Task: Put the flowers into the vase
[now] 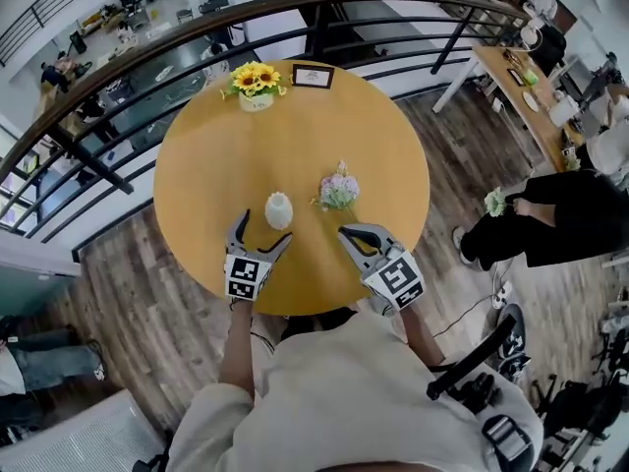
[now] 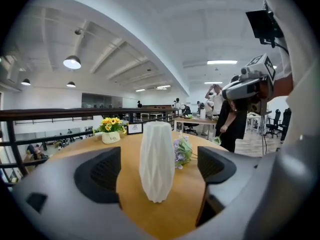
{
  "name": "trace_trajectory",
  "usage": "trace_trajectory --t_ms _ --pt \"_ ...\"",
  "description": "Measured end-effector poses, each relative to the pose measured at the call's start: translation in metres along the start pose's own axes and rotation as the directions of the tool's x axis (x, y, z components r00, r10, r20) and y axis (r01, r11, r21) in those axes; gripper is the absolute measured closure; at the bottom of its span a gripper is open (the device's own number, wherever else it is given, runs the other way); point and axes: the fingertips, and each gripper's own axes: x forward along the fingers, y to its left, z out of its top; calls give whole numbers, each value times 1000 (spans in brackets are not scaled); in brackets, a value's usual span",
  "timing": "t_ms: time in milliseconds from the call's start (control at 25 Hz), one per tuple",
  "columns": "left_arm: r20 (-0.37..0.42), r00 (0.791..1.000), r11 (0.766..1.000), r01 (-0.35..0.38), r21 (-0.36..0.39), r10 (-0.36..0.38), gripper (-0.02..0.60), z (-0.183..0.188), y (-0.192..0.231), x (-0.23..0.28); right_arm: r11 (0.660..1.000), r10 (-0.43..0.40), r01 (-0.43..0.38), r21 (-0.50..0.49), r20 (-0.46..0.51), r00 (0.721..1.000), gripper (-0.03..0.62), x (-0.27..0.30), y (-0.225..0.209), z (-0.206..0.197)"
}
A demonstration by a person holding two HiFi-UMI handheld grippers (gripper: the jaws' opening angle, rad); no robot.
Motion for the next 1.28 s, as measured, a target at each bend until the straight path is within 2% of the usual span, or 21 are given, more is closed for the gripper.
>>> trace_trajectory --t_ms 120,280,440,480,520,640,680,720,800,960,1040,1120,1200,1280 --pt "-44 997 998 60 19 -60 107 -6 -6 32 1000 -4 5 21 -44 999 586 -1 -11 -15" --pt "-99 990 993 107 42 -102 107 -20 -13 55 998 27 -23 53 -70 997 586 8 -20 -26" --pt "-108 989 993 105 49 -99 123 -27 -12 53 997 46 -37 72 -120 992 585 21 -21 -38" --pt "-105 990 994 102 50 -96 197 -25 -10 51 996 50 -40 78 -132 990 585 24 -23 -42" --pt "-103 990 994 97 49 -92 210 -25 -9 50 995 57 -45 88 -142 988 585 28 -24 -46" --pt "-97 992 996 80 36 -77 213 -25 -6 45 990 65 -40 135 -186 980 580 36 -31 -66" --pt "-94 993 997 75 31 -72 213 -25 -5 44 988 61 -29 150 -214 975 514 39 -35 -77" --pt "-93 993 997 71 27 -68 213 -25 -4 44 986 61 -19 165 -252 966 428 42 -39 -91" --pt "-96 993 998 66 23 -64 213 -24 -4 42 981 79 -12 192 -344 936 296 47 -46 -125" --pt "-98 993 998 63 14 -61 213 -22 -7 41 971 103 28 236 -523 846 283 60 -64 -198" --pt "-99 993 998 61 10 -59 213 -21 -8 40 949 136 60 311 -570 810 284 71 -73 -224" --pt "-101 993 998 60 8 -59 212 -21 -9 40 917 189 70 394 -582 791 284 83 -77 -238" --pt "-101 993 998 59 7 -58 212 -20 -10 41 901 211 81 425 -594 776 291 93 -86 -242" --pt "-101 993 998 56 4 -55 213 -19 -11 42 903 220 84 422 -620 753 367 101 -91 -245"
